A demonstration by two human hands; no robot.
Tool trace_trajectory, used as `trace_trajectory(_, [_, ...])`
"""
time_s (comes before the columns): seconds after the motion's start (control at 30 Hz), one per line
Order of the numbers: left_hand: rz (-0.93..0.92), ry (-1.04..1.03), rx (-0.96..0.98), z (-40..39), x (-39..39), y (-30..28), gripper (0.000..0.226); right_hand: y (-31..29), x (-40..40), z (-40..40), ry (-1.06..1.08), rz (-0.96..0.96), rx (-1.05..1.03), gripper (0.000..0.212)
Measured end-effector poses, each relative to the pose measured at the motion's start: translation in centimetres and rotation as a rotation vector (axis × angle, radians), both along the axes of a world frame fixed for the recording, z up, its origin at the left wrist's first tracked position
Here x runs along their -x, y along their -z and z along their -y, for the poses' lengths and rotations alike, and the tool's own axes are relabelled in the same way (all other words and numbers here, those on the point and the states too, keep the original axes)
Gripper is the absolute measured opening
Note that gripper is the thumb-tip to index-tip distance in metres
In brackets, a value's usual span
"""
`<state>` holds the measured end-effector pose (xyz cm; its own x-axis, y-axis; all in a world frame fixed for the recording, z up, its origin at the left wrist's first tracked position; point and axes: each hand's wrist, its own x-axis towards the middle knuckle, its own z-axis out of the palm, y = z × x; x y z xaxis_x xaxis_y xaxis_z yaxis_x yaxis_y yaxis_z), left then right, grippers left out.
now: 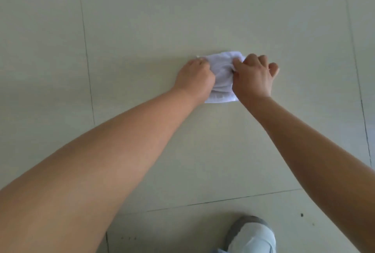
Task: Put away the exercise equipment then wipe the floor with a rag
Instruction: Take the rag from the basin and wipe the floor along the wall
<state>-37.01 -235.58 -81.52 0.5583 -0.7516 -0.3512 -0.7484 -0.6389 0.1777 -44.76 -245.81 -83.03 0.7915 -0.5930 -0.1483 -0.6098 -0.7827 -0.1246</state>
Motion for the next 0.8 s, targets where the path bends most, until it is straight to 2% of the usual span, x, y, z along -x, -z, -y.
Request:
trace_trajectory(0.07, [0.048,-0.036,-0.034,-2.1,-2.0,0.2,0.031,-0.3,-2.0,-1.4,-0.035,-0.009,-0.059,0.037])
trace_trajectory(0.17, [0.133,-0.053,-0.109,-9.6,-4.3,1.1,0.033,0.0,-3.8,-7.0,-0.149,0.052,-0.104,0.038])
trace_trajectory(0.23, [0.098,0.039,-0.103,-15.1,-4.5,1.1,0.033,0.5,-3.8,-11.8,-0.216,0.109,-0.091,0.035])
trace_trajectory(0.3, [0.061,0.107,-0.201,-20.2,-3.5,-0.2,0.028,0.4,-2.6,-16.1,-0.302,0.112,-0.123,0.032])
trace_trajectory(0.4, [0.178,0.327,-0.246,-25.8,0.1,-1.0,0.041,1.0,1.2,-20.7,-0.464,0.106,-0.142,0.027])
trace_trajectory(0.47, [0.216,0.425,-0.180,-27.2,2.7,-0.6,0.043,1.5,4.7,-21.3,-0.511,0.135,-0.145,0.033])
trace_trajectory(0.53, [0.179,0.470,-0.083,-26.3,4.9,0.2,0.050,1.9,8.2,-19.7,-0.495,0.160,-0.141,0.039])
trace_trajectory(0.6, [0.133,0.528,-0.030,-23.4,7.1,1.0,0.044,1.7,11.5,-16.7,-0.449,0.147,-0.111,0.041])
trace_trajectory(0.7, [0.064,0.581,-0.020,-16.8,10.2,2.0,0.038,1.0,16.1,-10.9,-0.316,0.099,-0.043,0.037])
trace_trajectory(0.8, [0.021,0.548,0.057,-8.4,11.9,2.4,0.041,0.5,18.3,-4.7,-0.121,0.066,0.003,0.031])
